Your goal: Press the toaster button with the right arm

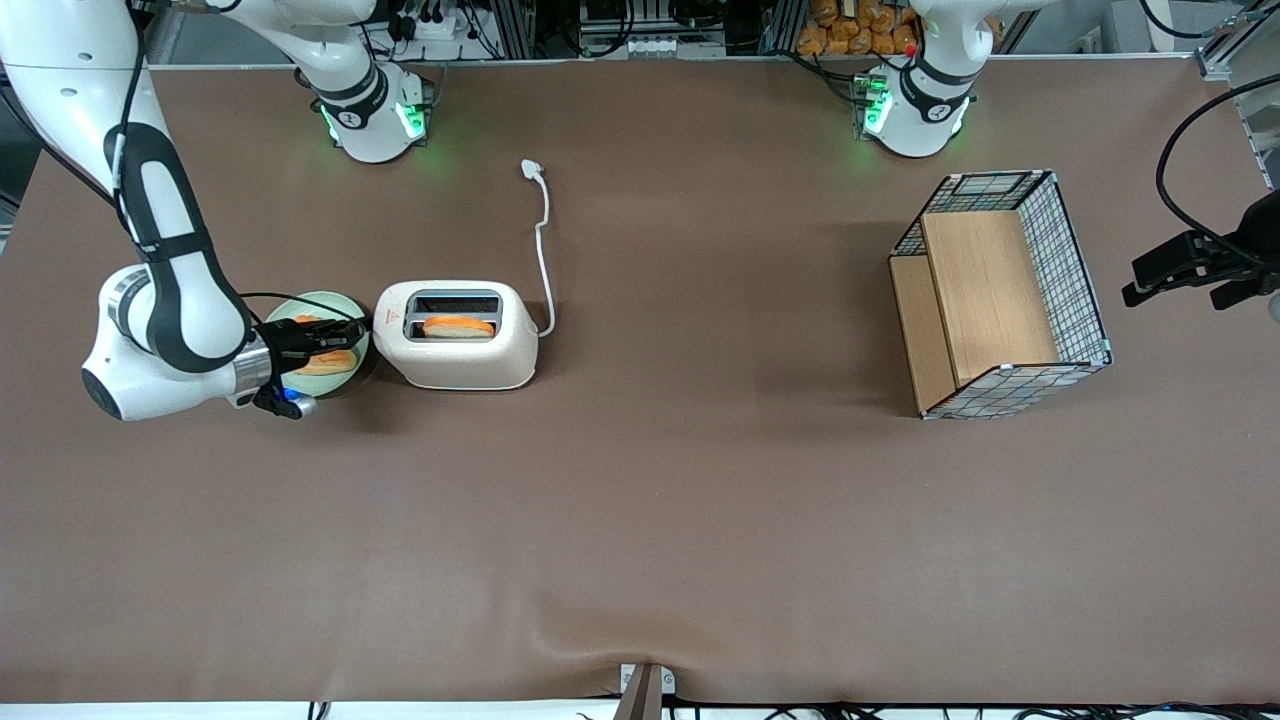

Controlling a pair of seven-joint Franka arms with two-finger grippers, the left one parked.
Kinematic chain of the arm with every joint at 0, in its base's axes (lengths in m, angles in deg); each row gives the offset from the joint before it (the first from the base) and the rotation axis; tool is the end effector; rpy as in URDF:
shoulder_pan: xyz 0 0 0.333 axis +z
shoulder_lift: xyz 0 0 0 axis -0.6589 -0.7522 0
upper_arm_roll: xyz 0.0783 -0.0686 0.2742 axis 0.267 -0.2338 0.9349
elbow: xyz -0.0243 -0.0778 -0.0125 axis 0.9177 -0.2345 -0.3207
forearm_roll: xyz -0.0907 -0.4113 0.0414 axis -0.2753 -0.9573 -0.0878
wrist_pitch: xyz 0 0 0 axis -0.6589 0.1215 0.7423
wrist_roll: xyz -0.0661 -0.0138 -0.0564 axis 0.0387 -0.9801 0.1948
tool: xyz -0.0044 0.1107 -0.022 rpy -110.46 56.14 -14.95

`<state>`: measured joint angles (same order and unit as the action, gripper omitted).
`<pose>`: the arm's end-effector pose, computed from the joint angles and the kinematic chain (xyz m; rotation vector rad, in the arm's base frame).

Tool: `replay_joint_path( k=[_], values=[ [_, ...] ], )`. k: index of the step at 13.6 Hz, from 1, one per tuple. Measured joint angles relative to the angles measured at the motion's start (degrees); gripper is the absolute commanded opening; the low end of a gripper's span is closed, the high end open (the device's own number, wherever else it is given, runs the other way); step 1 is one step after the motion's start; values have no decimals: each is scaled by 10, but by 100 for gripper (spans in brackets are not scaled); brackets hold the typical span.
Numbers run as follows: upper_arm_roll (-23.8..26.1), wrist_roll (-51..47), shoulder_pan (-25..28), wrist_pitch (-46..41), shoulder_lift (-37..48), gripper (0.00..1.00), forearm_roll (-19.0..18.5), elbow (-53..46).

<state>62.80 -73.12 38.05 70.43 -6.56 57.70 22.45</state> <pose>0.5594 0.0006 0.1802 -2.4831 0.2179 0.8503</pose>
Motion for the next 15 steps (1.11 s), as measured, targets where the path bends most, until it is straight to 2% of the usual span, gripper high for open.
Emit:
replay_joint_path(
  k=[15],
  values=[
    [-3,33,-6,5,-25,0,20,-4]
  ],
)
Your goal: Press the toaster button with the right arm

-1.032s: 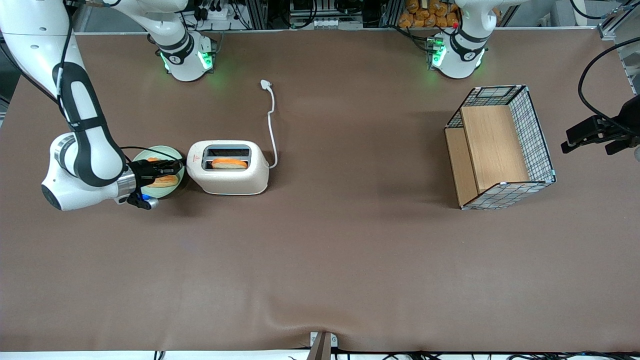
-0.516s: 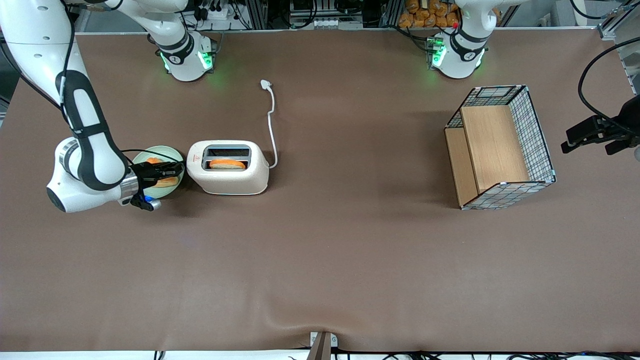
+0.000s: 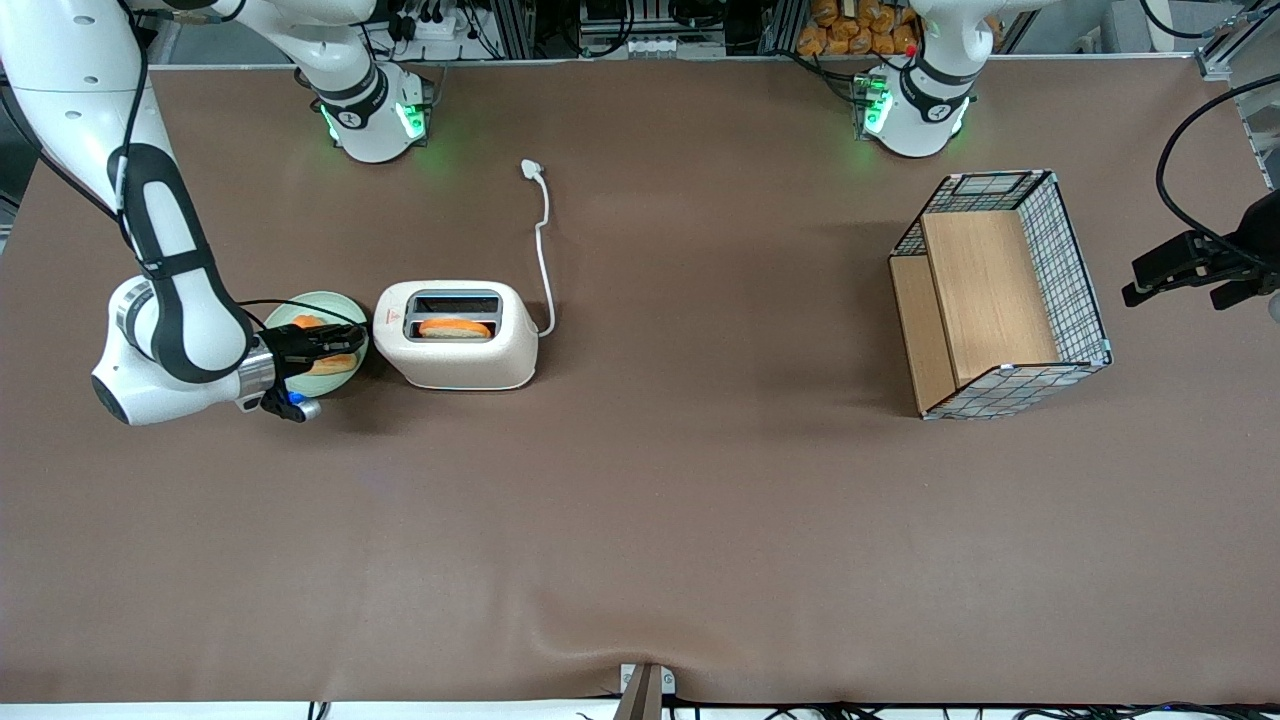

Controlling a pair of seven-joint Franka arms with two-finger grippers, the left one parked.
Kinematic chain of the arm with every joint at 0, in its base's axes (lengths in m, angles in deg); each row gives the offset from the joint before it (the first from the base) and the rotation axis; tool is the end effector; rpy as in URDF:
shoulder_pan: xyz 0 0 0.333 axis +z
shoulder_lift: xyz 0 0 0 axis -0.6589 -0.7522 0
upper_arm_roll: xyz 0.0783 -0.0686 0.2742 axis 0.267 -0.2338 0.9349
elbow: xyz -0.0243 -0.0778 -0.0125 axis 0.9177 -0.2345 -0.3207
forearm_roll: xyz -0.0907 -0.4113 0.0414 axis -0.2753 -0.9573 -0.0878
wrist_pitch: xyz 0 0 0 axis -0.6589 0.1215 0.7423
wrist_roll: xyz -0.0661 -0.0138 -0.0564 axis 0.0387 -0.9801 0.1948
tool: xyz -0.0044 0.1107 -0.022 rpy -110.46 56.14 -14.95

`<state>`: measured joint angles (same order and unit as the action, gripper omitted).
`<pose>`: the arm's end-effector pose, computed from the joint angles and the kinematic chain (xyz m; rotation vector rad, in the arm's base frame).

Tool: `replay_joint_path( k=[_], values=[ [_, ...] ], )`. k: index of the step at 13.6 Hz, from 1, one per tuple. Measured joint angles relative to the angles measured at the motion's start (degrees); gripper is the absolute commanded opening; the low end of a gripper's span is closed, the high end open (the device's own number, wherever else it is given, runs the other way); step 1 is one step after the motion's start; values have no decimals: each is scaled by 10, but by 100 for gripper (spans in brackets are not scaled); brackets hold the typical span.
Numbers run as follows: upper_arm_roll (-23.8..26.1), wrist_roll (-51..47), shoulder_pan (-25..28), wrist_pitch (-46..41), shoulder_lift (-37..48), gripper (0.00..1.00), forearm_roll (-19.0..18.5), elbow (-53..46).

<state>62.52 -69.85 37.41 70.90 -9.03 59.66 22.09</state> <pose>0.5574 -0.0057 0.1593 -2.4366 0.1996 0.8404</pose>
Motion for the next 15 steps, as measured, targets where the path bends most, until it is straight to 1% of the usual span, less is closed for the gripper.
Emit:
replay_joint_path(
  k=[15],
  values=[
    [0,28,-10,-1,-9,0,3,-5]
  ],
)
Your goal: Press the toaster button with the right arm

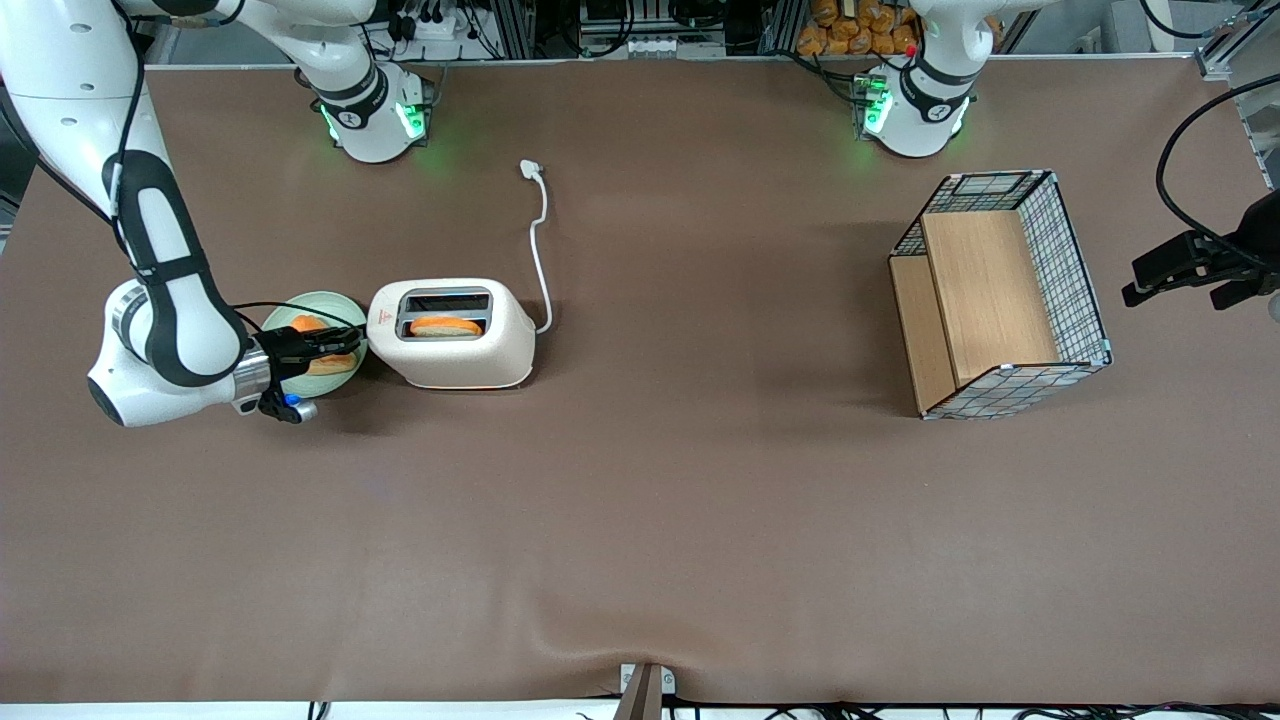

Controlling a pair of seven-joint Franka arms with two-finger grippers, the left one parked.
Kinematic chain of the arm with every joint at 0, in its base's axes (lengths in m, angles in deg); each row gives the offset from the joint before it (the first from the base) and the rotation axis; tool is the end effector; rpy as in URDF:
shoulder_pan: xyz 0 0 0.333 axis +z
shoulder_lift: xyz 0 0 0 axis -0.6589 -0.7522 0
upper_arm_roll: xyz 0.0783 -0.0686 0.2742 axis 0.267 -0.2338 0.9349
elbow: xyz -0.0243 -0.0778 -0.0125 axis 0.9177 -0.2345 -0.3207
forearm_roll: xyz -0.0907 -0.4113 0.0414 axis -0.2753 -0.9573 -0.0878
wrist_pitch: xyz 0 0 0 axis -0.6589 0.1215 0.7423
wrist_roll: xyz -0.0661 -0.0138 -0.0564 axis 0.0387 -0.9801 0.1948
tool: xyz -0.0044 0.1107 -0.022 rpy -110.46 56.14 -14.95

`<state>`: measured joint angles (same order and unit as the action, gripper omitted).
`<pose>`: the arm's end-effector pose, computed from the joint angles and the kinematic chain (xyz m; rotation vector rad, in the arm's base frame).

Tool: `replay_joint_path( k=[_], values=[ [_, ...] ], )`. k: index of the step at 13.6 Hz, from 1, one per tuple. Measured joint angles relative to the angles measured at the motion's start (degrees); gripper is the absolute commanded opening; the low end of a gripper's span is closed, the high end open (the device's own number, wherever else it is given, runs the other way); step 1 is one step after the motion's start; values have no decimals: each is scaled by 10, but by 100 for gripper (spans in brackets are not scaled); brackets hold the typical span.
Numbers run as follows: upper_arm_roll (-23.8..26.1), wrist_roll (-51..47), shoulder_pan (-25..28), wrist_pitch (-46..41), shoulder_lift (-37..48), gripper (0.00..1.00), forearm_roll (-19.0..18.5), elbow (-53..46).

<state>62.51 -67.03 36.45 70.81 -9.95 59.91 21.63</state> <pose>0.5575 -0.0147 0.1532 -2.4193 0.1642 0.8207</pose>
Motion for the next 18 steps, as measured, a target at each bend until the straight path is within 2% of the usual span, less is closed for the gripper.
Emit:
replay_joint_path(
  k=[8,9,10,11,16,18],
  values=[
    [3,-4,1,-13,-9,0,-1,-52],
    [3,-4,1,-13,-12,24,-2,-64],
    [2,-4,1,-13,-14,76,-3,-72],
    [0,-4,-1,-13,-15,100,-4,-77],
    [-4,-2,-9,-13,-18,100,-7,-87],
    [-2,-1,-9,-10,-18,100,-40,-108]
  ],
)
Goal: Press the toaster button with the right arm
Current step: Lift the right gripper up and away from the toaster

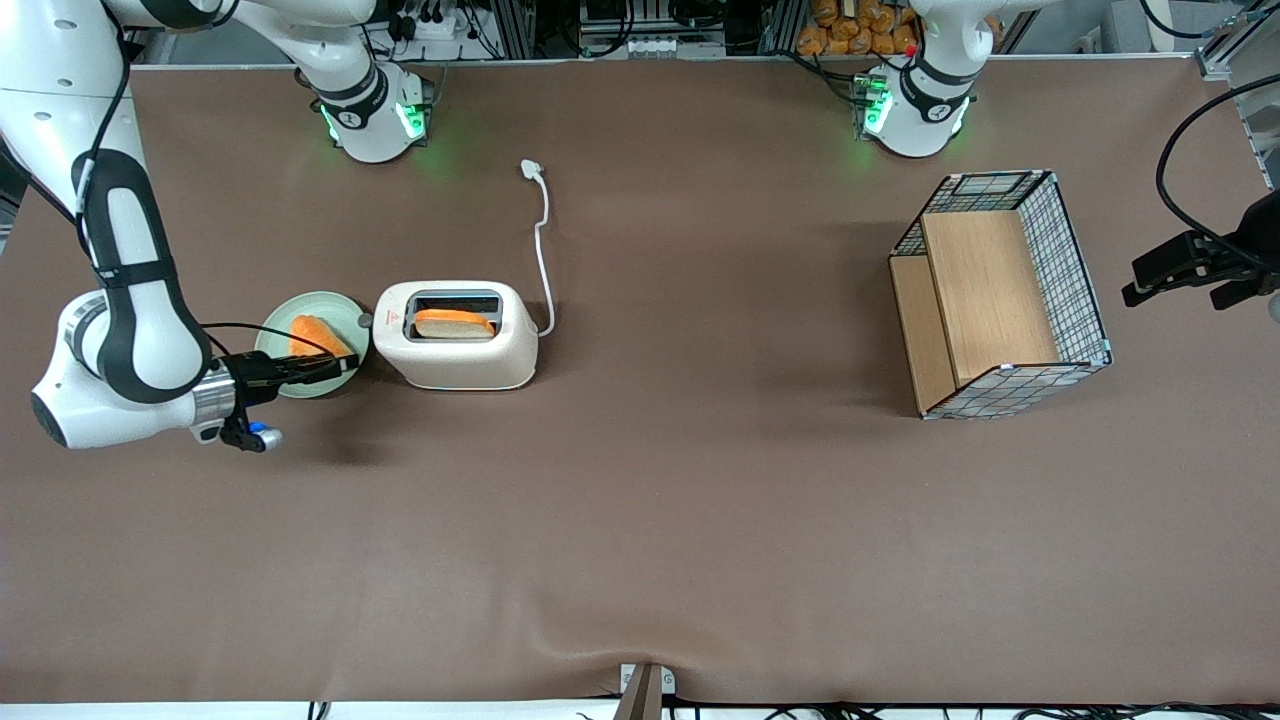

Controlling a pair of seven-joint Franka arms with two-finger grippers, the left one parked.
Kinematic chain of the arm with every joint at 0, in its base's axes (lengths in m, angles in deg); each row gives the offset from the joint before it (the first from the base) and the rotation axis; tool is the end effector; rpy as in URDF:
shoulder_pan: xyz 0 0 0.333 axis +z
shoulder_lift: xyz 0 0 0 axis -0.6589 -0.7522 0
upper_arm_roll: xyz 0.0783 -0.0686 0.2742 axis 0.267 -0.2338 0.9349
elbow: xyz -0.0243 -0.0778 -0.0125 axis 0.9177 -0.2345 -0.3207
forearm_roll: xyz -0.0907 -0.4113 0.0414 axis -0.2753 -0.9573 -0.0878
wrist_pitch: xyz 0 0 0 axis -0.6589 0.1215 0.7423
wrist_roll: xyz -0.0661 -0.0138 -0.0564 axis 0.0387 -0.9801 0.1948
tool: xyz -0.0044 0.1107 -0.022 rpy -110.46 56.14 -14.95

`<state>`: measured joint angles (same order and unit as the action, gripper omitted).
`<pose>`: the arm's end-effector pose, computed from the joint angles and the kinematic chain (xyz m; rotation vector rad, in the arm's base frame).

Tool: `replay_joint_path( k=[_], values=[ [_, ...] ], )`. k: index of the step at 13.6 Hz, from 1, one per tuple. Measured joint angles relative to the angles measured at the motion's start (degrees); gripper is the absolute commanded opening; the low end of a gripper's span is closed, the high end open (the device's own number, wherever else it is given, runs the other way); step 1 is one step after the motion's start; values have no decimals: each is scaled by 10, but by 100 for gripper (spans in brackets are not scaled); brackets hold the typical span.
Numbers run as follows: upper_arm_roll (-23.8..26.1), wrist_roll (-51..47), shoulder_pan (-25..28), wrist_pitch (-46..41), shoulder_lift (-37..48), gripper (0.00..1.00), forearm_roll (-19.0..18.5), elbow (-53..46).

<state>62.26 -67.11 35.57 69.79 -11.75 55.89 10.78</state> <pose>0.6147 -0.0379 0.2010 -2.5367 0.0948 0.6775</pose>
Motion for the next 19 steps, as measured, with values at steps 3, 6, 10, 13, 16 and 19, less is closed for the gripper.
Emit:
replay_joint_path(
  k=[3,6,10,13,16,19],
  values=[
    [3,12,1,3,13,100,-86,-71],
    [1,23,-1,4,47,100,-142,-119],
    [-3,27,-16,-5,117,100,-172,-114],
    [0,14,-14,-4,183,100,-184,-61],
    [6,-24,4,21,229,100,-187,0],
    [8,-71,21,42,260,100,-194,40]
  ],
)
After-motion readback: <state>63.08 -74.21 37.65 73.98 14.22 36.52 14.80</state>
